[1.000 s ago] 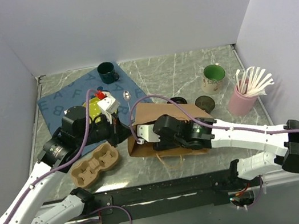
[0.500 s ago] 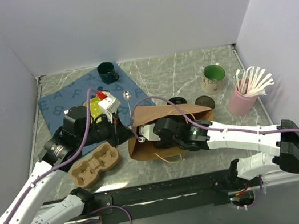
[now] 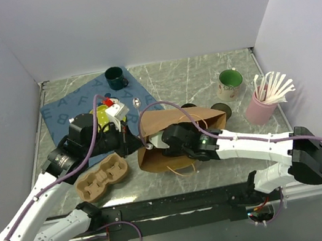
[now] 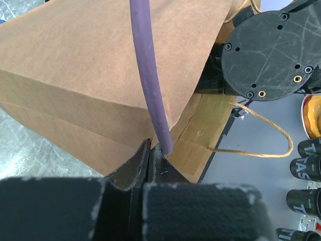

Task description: Pack the takeout coffee

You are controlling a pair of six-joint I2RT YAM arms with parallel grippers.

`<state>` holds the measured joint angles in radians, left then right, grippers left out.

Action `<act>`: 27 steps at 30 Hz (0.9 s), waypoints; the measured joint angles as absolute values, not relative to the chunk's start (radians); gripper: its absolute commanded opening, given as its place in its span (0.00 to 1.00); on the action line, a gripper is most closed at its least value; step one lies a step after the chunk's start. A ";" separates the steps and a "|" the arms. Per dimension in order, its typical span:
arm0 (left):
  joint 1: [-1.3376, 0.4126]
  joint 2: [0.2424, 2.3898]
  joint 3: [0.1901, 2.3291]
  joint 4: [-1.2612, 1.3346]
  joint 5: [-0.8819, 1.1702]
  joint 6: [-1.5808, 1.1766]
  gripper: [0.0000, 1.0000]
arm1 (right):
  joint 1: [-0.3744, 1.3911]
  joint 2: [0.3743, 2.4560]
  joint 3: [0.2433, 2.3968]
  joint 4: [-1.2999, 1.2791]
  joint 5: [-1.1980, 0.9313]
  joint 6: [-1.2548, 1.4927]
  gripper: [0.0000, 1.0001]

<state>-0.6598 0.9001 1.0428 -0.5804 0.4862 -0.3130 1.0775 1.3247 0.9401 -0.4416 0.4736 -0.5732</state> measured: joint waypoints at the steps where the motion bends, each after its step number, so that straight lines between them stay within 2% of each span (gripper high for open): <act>1: -0.660 0.900 1.043 -0.581 0.483 -0.313 0.01 | 1.077 1.325 0.940 -0.442 0.475 -0.571 0.48; 11: -0.661 0.907 1.076 -0.609 0.453 -0.364 0.04 | 1.073 1.218 0.973 -0.570 0.411 -0.509 0.48; 18: -0.661 0.947 1.184 -0.651 0.415 -0.424 0.01 | 1.071 1.093 1.124 -0.715 0.279 -0.463 0.47; 21: -0.662 0.944 1.182 -0.654 0.430 -0.427 0.03 | 1.071 1.067 1.135 -0.757 0.246 -0.449 0.47; 27: -0.663 0.865 1.095 -0.614 0.467 -0.350 0.01 | 1.071 1.069 1.130 -0.828 0.189 -0.448 0.47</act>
